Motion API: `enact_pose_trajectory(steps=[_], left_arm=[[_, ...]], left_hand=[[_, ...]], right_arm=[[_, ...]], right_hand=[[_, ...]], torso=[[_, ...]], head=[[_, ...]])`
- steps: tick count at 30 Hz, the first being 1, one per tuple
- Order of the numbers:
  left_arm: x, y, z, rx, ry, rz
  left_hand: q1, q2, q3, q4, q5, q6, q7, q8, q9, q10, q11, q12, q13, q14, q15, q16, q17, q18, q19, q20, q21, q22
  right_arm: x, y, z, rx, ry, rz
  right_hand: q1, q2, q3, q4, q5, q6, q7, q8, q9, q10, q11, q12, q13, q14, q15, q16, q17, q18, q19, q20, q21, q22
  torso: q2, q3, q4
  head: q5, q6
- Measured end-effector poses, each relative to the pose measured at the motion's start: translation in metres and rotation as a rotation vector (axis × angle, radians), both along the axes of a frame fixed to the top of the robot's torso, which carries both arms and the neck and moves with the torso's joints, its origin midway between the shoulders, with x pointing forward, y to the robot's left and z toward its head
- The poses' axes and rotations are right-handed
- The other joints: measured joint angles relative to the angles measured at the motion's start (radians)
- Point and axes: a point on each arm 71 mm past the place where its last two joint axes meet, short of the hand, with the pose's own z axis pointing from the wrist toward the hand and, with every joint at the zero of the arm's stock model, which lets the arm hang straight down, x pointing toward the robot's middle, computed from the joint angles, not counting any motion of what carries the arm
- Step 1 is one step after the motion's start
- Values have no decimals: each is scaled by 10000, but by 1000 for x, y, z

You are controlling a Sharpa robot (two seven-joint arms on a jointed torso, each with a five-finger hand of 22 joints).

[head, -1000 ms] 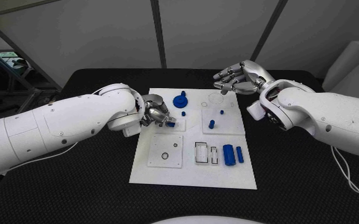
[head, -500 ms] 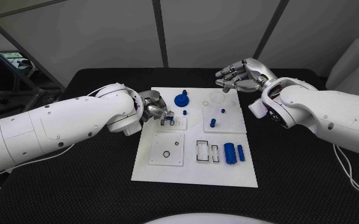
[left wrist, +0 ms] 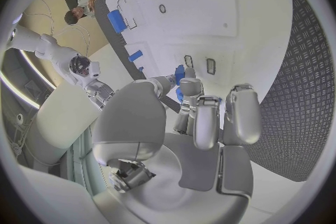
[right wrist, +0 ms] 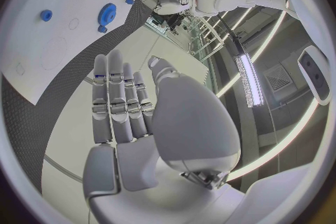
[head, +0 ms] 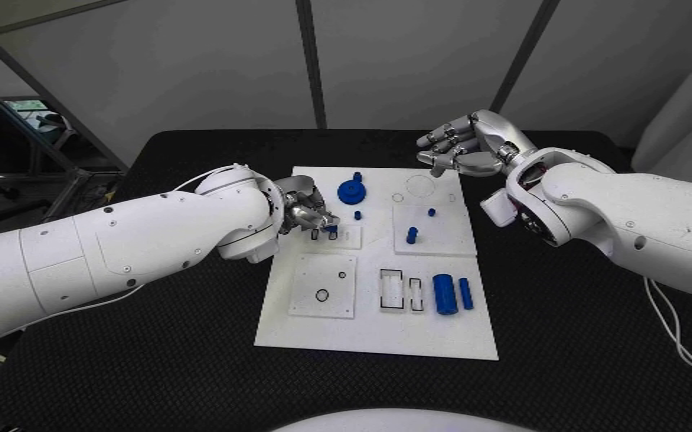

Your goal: Assemble the parts on the task board

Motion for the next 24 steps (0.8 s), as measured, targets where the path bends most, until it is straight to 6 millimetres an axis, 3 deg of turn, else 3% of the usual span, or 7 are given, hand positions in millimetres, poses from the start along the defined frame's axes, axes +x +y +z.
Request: enact_pose_trajectory(steps=[24], left_arm=[[3, -4, -5, 732, -35, -434]], left_hand=[[-159, -53, 156, -99, 41, 15, 14, 82, 90, 78, -33, 76, 60, 2, 1, 0, -1, 0, -1, 0, 40, 11]], right_arm=[[0, 3, 0, -24, -26, 64]], right_hand=[[0, 0, 0, 0, 0, 0, 0, 0, 0, 0, 0, -39, -35, 0, 0, -44, -8, 0, 0, 0, -38, -23]], torso=[[0, -16, 7]], head=[[0, -54]])
